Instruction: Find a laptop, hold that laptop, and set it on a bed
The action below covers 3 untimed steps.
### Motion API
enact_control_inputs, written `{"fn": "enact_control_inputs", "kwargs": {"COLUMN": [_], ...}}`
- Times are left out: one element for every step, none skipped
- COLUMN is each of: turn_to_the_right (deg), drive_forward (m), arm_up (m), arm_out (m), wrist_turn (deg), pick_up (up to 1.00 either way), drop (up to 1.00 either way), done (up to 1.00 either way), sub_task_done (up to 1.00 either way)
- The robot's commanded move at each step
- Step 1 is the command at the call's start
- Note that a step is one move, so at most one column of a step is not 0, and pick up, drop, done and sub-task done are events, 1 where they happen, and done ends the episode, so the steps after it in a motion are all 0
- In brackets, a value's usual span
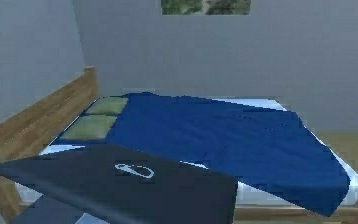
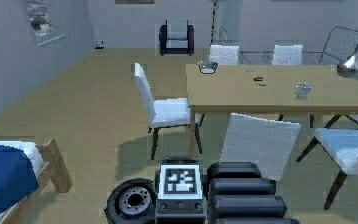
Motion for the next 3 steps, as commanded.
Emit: {"fn": "enact_control_inputs", "kwargs": {"turn_to_the_right": [0.0, 0.0, -45.0], "drive_forward": [0.30, 0.15, 0.00], "arm_up": [0.00, 0.00, 0.00], "arm_out": [0.00, 0.00, 0.00], "wrist_turn": [0.0, 0.0, 0.0], "pick_up": [0.00, 0.00, 0.00], "drop": [0.00, 0.00, 0.00], "done": [0.00, 0.00, 0.00], "sub_task_done": [0.00, 0.00, 0.00]}}
